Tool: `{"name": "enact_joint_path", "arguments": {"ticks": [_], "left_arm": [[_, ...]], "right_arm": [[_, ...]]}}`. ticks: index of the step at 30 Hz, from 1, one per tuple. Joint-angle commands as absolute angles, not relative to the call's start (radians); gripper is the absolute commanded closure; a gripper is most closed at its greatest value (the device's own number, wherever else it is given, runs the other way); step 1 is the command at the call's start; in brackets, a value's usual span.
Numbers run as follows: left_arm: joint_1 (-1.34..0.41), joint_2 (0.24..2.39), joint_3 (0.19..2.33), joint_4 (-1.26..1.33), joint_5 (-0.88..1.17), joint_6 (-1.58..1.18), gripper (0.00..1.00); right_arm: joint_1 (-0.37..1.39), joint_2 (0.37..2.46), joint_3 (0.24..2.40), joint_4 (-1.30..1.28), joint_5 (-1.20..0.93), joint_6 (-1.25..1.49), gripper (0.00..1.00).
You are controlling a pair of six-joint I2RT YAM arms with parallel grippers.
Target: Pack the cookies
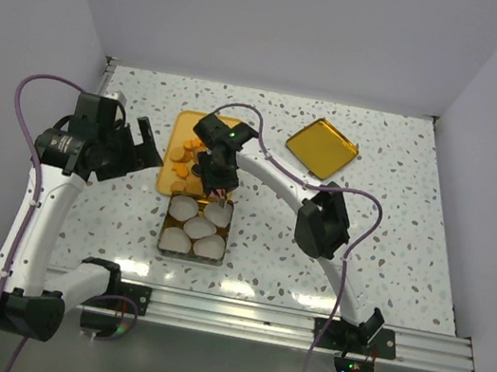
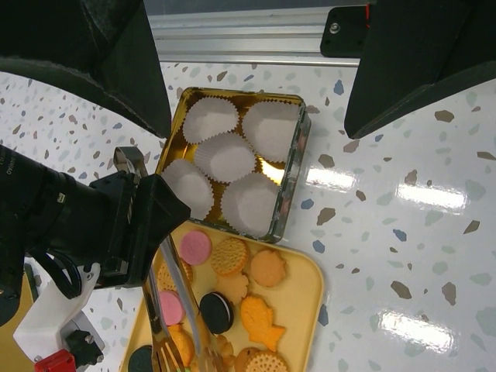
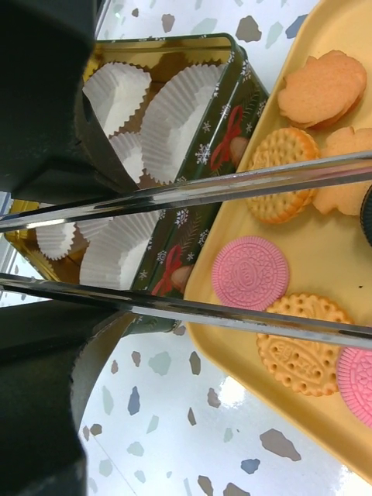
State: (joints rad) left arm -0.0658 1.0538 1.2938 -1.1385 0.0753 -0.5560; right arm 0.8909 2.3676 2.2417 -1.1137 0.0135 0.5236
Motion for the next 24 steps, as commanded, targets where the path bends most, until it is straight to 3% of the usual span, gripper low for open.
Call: {"name": "enact_joint_path", "arguments": {"ticks": [1,18,24], "left_arm": [[-0.058,1.057,1.289,-1.123,0.094,-0.548,0.0],[-0.058,1.055,1.238,-1.081,0.115,-0.565,0.0],[-0.058,1.06,1.255,-1.088,0.11,-0.557,0.0]], "right_arm": [[0.89,2.338,2.306,-1.193,0.032,0.519,0.52],[0.891,2.437,2.422,-1.261,0.012,0.494,0.55],[0.891,2.444,2.415,-1.267,0.005,0.499,0.66]]}}
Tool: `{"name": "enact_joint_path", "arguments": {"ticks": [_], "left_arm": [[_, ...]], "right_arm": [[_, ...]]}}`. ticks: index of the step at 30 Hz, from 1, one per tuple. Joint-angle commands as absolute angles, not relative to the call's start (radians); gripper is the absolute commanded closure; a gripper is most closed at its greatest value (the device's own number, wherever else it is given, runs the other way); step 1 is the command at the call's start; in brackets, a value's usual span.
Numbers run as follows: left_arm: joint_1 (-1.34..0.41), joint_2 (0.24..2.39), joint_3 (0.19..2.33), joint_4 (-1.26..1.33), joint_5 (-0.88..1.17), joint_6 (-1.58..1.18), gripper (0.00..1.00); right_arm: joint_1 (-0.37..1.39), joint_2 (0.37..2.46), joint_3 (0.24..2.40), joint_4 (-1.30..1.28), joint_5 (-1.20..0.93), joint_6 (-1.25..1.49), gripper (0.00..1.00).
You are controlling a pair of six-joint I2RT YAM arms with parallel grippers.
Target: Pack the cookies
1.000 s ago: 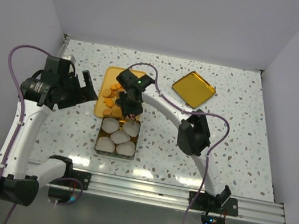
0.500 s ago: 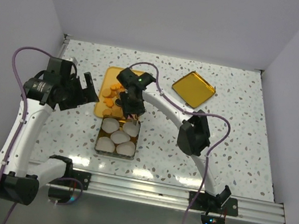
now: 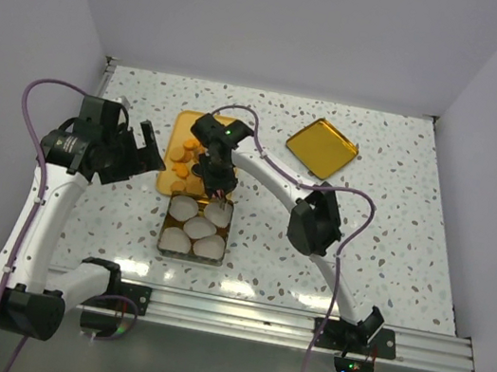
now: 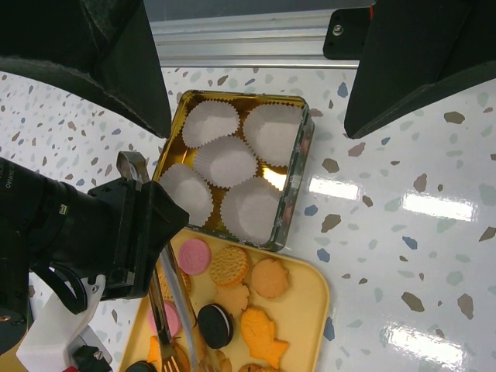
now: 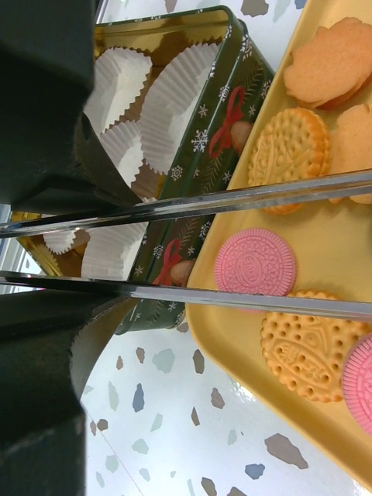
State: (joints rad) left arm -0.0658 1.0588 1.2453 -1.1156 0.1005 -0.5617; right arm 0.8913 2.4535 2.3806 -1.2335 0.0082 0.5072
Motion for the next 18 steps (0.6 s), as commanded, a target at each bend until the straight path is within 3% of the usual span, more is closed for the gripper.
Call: {"name": "enact_joint_path", "arguments": {"ticks": [1,18], "left_arm": [[-0.058,1.06,1.258,-1.089,0.112,-0.557,0.0],[-0.058,1.063,1.289,-1.094,0.109,-0.555,0.0]], "right_arm": [[0.891,2.438,2.41,-1.267,0.006,0.499,0.67],[0.856,2.254,2.436,-1.304,0.037,0.505,0.74]]}}
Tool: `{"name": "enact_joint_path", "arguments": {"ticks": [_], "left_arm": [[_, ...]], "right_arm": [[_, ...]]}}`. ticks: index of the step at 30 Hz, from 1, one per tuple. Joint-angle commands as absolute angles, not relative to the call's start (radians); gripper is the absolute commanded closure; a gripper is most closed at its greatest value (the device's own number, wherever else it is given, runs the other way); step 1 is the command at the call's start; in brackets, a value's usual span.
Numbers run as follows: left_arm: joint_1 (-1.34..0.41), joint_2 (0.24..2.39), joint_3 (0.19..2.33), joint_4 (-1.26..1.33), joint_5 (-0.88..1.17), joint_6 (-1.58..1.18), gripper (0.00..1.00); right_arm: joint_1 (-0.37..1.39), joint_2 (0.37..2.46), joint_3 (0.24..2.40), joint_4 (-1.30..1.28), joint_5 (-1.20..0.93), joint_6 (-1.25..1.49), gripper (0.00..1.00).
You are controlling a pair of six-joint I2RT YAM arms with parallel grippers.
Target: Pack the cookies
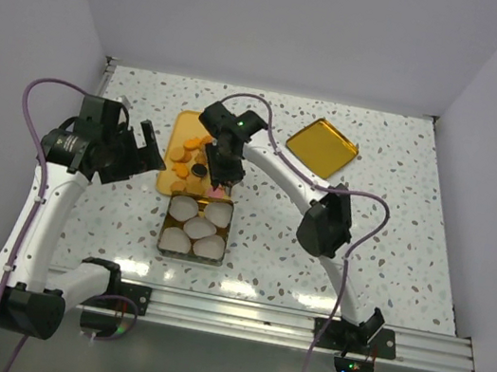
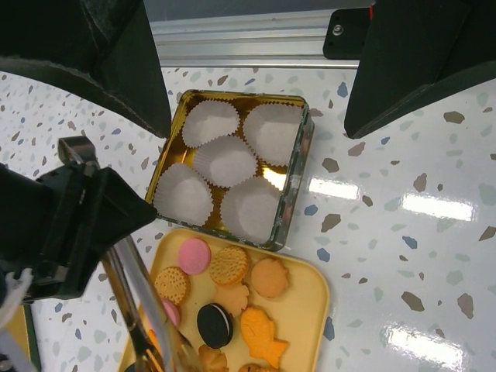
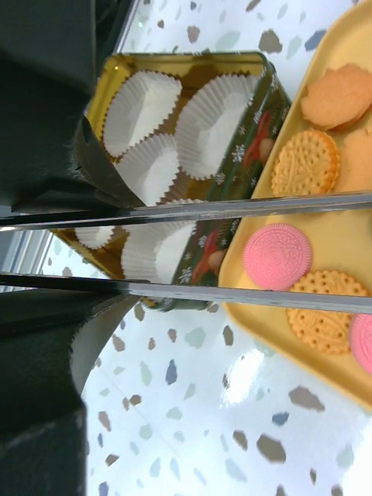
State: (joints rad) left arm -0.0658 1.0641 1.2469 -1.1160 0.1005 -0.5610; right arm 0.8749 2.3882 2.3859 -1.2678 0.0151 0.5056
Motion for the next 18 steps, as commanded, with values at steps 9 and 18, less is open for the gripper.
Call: {"name": "enact_joint_path", "arguments": {"ticks": [9,18], "left_arm": [[-0.058,1.071,1.295,-1.078,0.112,-0.56,0.0],[-0.058,1.074,1.278,-1.074,0.072,-0.548,0.0]], "right_arm": [[0.854,2.076,2.32,-1.289,0.003,0.514,0.75],[0.971,1.881,2.089,-1.246,-0.109,0.508,0.74]]}}
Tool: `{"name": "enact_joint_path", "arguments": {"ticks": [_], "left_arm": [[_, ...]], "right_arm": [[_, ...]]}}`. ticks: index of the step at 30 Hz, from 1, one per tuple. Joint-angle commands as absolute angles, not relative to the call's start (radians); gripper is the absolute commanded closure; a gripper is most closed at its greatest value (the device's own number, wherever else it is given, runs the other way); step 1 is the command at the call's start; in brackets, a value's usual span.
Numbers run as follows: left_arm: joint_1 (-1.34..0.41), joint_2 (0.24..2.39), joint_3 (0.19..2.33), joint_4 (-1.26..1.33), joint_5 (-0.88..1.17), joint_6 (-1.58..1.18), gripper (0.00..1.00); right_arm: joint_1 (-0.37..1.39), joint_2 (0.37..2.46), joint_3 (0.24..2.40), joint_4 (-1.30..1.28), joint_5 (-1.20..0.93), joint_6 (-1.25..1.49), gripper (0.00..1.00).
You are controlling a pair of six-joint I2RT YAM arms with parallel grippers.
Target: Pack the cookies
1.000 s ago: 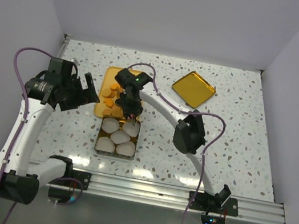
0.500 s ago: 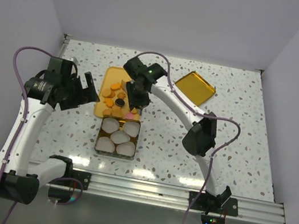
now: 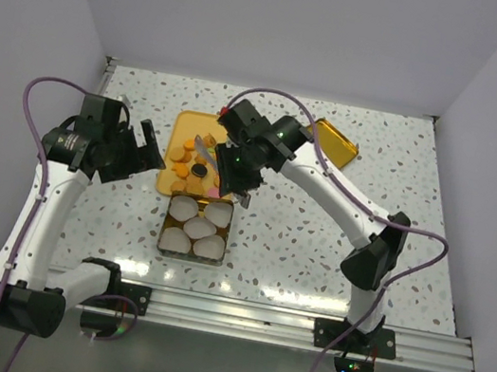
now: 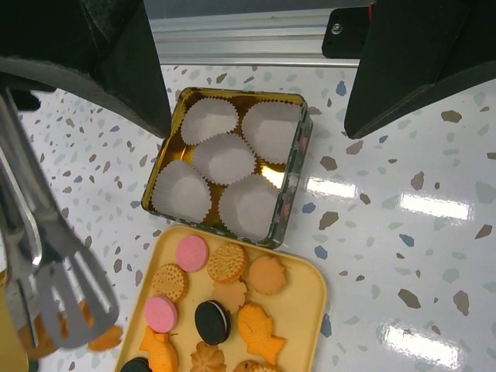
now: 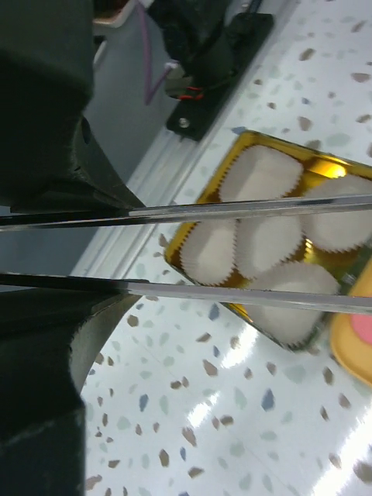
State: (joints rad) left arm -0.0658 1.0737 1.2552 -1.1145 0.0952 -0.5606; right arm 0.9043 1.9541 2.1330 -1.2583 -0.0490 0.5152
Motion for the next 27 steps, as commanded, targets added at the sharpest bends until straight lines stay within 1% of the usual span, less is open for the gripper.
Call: {"name": "enact_joint_path", "arguments": {"ticks": [1,5,7,11,17,21,26,27], "left_arm": [[-0.058,1.074,1.278,-1.074,0.06,-0.545,0.0],[-0.058,1.059,1.29,-1.074,0.003,-0.538,0.0],[-0.058,1.048,1.29,-1.078,-0.037,-0.546,0.0],[-0.058,1.032,1.275,-1.063,-0.017,-0.575,0.0],[-0.058,1.029,1.247,-1.057,0.028,-0.595,0.0],[-0.058,1.016,1.239,-1.06,0.038,-0.586,0.0],[-0.058,1.002,1.255,-1.084,0.008,-0.571,0.0],[-0.058,1.003,1.258,-1.088,0.003,-0.568,0.0]], "right_arm": [[0.982,1.85,2.063,-1.24,-0.129,0.518,0.74],[1.02,1.773,1.886,-1.158,-0.166,0.549,0.74],[1.04,1.757,1.844,-1.143,-0.167,0.56,0.74],[1.084,1.776,1.78,-1.109,-0.158,0.563,0.74],[1.104,1.838,1.767,-1.059,-0.156,0.561,0.74],[1.104,1.891,1.796,-1.061,-0.169,0.546,0.73],[1.104,1.916,1.812,-1.083,-0.16,0.534,0.68],[1.103,1.92,1.813,-1.085,-0.155,0.532,0.65]]}}
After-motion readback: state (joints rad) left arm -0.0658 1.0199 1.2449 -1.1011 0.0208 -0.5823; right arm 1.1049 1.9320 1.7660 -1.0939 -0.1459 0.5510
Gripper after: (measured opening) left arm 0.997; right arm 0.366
